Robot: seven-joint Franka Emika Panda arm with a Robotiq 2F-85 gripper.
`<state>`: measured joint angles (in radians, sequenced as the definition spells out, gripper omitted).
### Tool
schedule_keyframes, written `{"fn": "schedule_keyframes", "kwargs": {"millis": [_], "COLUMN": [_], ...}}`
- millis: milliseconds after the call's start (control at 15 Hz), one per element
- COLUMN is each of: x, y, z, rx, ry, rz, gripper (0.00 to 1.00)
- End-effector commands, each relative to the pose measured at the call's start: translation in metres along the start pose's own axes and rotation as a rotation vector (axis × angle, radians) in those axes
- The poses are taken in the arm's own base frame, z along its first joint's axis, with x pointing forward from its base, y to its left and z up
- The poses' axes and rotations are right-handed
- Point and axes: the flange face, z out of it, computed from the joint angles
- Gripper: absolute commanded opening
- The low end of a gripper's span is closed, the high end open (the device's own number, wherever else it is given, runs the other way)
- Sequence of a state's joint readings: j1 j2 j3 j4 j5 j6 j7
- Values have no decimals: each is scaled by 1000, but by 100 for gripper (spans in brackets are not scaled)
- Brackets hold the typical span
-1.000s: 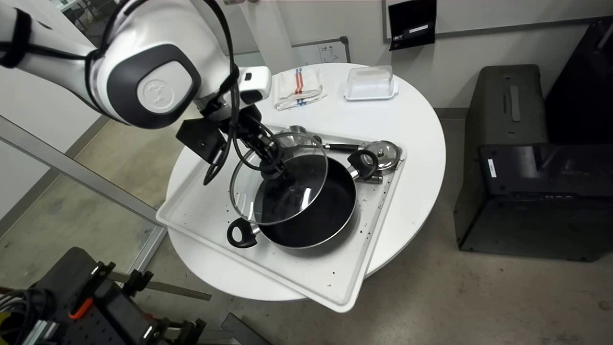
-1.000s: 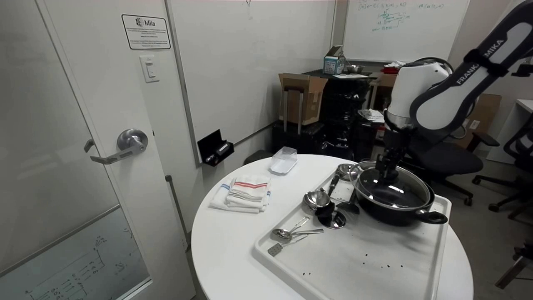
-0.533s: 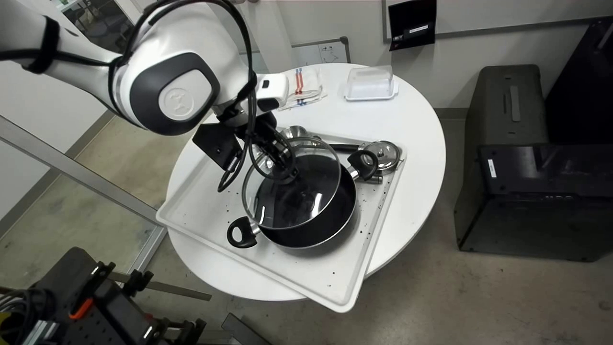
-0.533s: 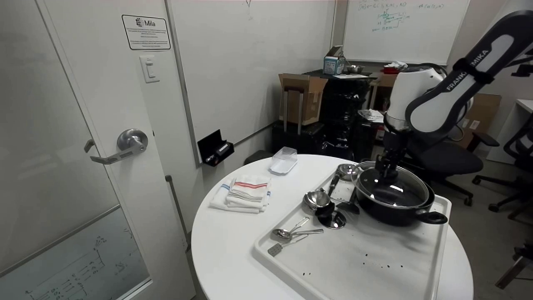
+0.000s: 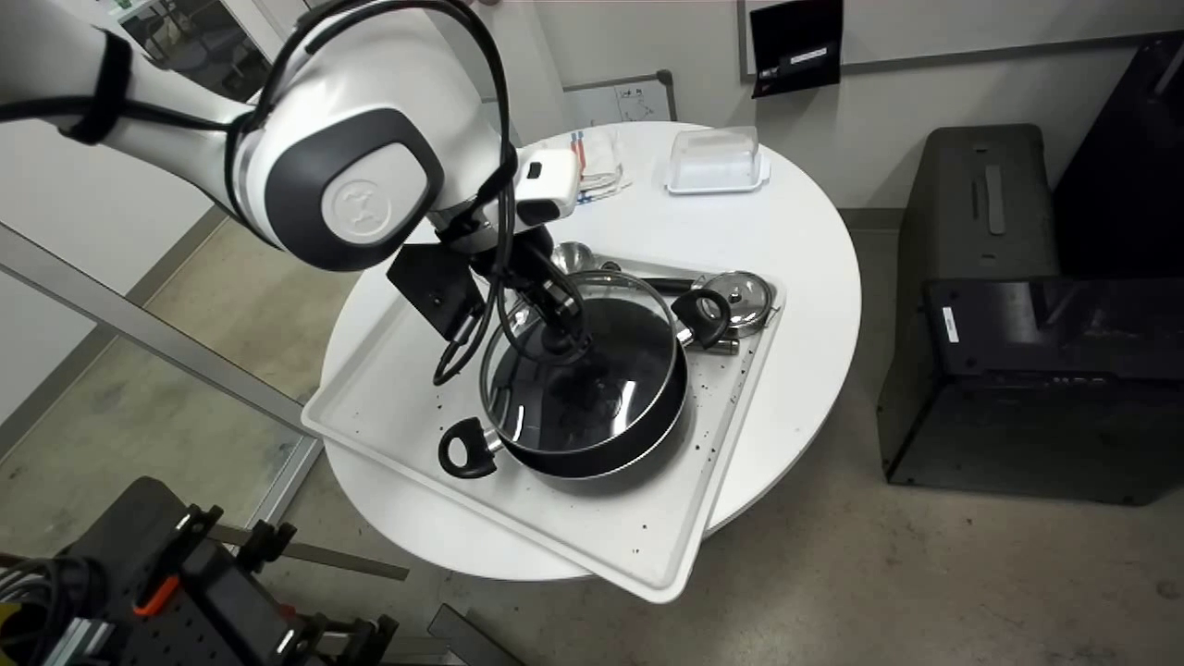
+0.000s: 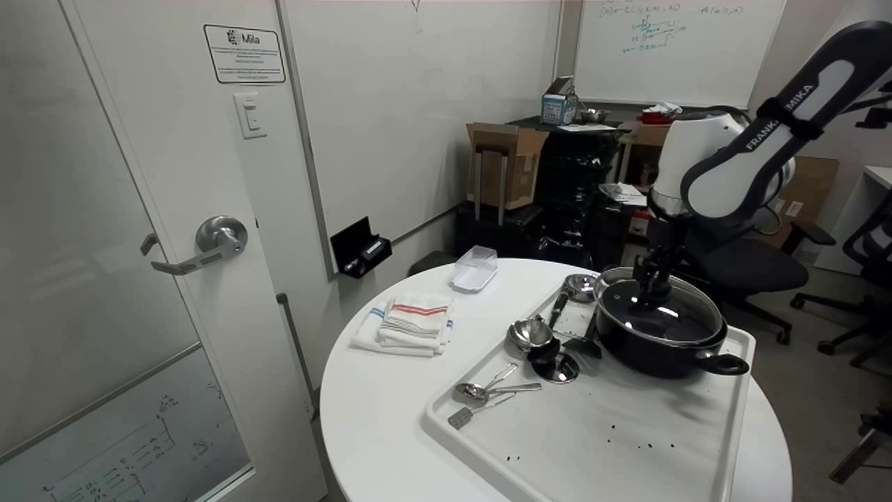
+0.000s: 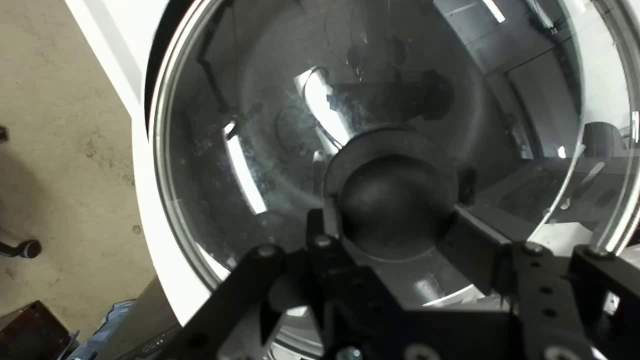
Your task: Put the lid on the pot
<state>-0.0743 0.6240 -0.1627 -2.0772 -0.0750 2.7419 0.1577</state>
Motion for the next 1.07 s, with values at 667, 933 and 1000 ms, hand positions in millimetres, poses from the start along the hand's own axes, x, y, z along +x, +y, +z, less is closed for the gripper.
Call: {"fn": "schedule_keyframes", "kwargs": {"millis": [667, 933, 1000], "x": [7, 10, 10], "y": [20, 24, 24], "z": [4, 5, 6], "rx": [8, 11, 12], "ry": [-48, -53, -55], "rz": [17, 24, 23], "gripper": [26, 26, 26]}}
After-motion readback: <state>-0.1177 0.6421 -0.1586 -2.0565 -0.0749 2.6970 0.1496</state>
